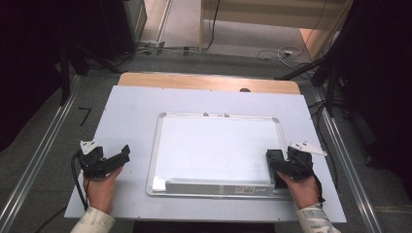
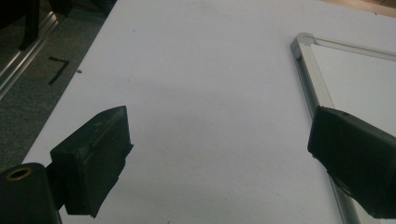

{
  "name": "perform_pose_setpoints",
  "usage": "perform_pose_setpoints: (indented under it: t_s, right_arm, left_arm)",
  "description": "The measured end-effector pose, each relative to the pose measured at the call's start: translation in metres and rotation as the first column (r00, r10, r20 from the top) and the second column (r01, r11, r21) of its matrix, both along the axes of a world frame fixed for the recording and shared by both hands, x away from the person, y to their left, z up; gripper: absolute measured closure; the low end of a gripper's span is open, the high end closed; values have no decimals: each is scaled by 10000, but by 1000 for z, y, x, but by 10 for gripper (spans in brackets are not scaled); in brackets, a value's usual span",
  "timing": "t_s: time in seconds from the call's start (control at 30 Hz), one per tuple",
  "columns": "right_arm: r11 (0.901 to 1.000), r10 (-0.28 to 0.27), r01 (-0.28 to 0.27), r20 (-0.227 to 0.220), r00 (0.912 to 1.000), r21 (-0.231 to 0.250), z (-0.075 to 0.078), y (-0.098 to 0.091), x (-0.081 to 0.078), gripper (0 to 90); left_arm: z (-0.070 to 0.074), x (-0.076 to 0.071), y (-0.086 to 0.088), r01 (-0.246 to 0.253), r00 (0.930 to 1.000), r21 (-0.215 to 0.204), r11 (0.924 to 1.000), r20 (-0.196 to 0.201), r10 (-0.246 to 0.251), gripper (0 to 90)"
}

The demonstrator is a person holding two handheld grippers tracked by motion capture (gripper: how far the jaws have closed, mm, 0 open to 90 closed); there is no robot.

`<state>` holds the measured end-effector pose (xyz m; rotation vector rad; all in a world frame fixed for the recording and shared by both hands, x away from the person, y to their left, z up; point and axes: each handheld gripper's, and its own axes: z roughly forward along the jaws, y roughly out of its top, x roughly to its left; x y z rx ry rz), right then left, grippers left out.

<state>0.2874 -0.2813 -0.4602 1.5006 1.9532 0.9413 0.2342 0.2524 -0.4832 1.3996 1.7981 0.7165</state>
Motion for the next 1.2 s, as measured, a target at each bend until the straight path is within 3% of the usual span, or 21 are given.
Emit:
perform_pose_setpoints:
  t_s: [0.67,1.2]
  right_arm:
    - [9996,284,-285,130,9995,35,6,-7,-3,167]
    - [9998,90,-94,209,9997,188,8,-18,-4,165]
  left_arm:
    - [-1,1,-1,4,10000,-2,10000,-35,-4,63]
    - [-1,1,-1,-4,10000,-6,10000,-43,4,63]
